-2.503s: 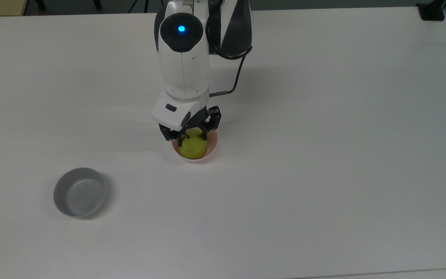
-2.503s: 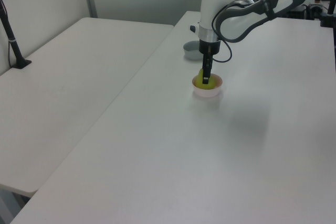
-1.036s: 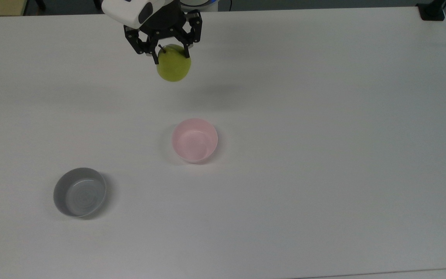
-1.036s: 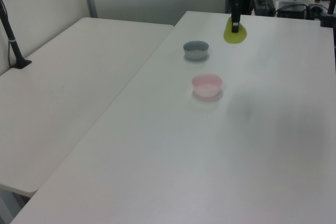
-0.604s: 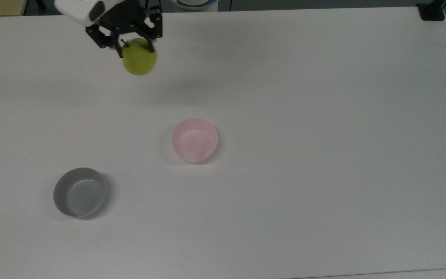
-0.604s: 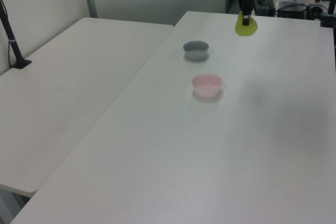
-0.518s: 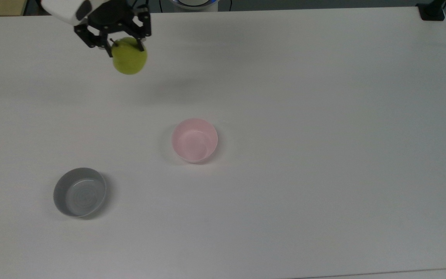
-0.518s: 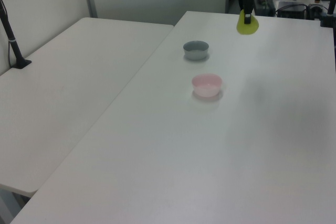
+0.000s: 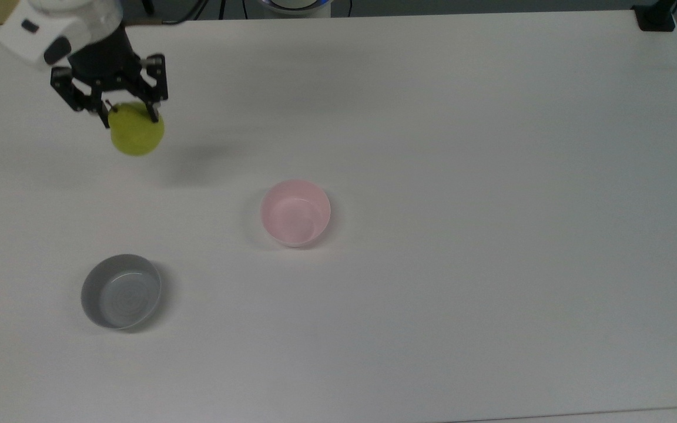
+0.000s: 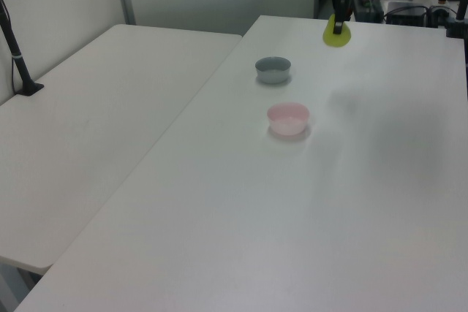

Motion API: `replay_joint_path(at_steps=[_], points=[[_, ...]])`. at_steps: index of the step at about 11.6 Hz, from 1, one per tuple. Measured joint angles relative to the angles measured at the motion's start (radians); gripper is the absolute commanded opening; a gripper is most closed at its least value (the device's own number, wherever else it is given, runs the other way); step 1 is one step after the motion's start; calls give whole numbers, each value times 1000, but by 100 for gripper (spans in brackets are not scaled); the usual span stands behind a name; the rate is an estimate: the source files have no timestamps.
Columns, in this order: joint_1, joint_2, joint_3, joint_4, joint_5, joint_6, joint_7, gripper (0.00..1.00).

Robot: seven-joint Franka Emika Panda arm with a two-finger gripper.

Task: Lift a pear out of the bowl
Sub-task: 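Carry the pear toward the grey bowl and lower it beside it, then open the gripper to release the pear on the table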

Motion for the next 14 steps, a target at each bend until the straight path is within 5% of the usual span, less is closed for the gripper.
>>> replay_joint_path(at_steps=[8, 10, 12, 14], points=[[7, 231, -3, -20, 0, 325, 25, 0], [7, 255, -3, -22, 0, 334, 25, 34], [7, 257, -3, -21, 0, 338, 26, 97], [7, 257, -3, -21, 0, 338, 49, 100]])
